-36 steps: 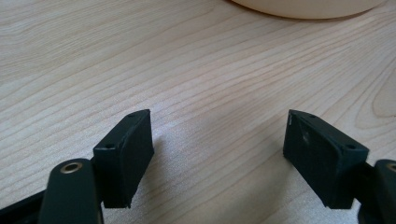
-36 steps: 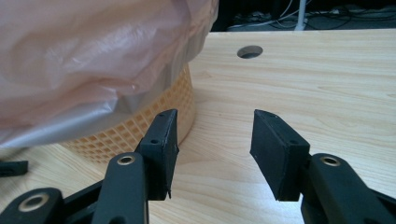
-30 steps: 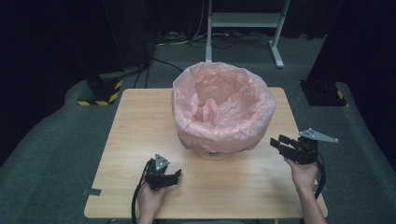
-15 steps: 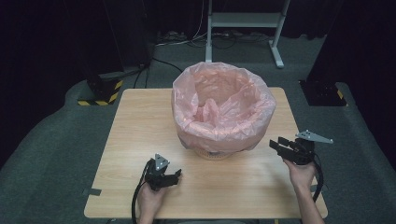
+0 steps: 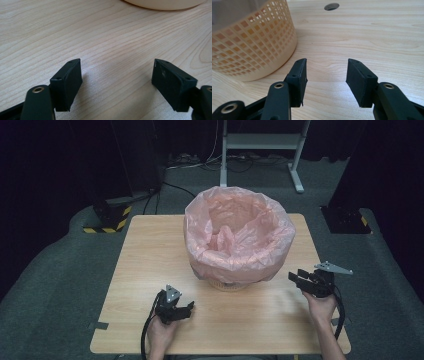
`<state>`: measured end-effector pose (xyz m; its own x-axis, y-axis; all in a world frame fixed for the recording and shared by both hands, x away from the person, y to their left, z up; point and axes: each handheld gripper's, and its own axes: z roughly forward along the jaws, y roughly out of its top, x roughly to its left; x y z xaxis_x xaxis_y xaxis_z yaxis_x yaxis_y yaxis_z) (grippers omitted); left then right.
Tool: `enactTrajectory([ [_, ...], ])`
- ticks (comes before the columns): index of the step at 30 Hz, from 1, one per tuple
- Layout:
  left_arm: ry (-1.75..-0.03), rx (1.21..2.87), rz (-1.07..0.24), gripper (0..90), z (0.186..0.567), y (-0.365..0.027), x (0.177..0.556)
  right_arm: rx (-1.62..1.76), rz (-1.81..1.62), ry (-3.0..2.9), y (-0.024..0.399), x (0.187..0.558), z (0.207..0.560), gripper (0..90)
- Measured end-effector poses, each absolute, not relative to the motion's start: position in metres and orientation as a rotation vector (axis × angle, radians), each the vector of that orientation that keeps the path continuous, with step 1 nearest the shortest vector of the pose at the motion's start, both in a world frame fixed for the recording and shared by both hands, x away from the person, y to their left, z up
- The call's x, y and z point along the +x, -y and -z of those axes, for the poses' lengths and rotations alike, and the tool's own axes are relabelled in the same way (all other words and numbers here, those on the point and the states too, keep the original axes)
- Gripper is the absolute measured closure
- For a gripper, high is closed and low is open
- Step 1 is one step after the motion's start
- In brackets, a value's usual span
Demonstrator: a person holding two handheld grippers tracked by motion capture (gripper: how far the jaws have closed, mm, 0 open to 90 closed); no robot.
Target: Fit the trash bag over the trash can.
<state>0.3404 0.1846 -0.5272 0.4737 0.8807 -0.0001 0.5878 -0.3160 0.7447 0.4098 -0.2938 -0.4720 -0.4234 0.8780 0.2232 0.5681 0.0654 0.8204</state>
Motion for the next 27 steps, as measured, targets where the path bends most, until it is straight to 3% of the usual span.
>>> enactTrajectory([
  [27,-1.218,2.028,-0.544,24.2,0.527,-0.184,0.340,1.432,-1.129,-2.098,0.265,0.432,0.505,50.4],
])
